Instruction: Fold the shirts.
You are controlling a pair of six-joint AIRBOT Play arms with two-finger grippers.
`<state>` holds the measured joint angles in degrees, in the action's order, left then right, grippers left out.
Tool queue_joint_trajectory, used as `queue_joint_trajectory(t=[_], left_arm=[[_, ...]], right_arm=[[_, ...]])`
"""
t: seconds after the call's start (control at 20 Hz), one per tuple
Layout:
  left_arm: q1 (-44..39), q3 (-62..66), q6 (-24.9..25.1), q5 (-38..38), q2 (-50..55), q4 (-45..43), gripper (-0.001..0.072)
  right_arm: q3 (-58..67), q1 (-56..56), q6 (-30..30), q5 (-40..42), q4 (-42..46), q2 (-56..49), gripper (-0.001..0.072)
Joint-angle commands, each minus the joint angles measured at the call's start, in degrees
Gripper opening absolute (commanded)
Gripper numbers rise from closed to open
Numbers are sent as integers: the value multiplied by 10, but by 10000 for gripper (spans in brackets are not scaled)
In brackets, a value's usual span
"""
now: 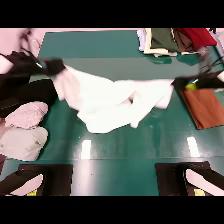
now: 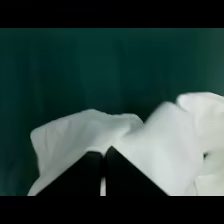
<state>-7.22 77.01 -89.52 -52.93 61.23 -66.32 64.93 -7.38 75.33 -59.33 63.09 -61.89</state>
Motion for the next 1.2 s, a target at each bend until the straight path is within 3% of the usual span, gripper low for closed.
queue_joint_trajectory(t=[0.0, 0.3, 0.65, 0.8, 0.95, 1.15], left_arm=[[7, 141, 0, -16, -81, -64, 19], [7, 307, 0, -17, -173, -64, 18], [7, 362, 16, 12, -156, -65, 17], [7, 361, 22, -57, -84, -95, 17], [7, 360, 21, -135, 46, -107, 18], [7, 360, 15, -148, 249, -80, 19]], right_arm=[[139, -41, 0, -28, 30, 100, 18], [289, -91, 0, -50, 30, 186, 18], [408, -92, 14, -155, 28, 125, 17], [410, -56, 48, -215, 33, 62, 17], [377, -5, 100, -270, 122, -3, 17], [273, 26, 112, -286, 157, -89, 17]])
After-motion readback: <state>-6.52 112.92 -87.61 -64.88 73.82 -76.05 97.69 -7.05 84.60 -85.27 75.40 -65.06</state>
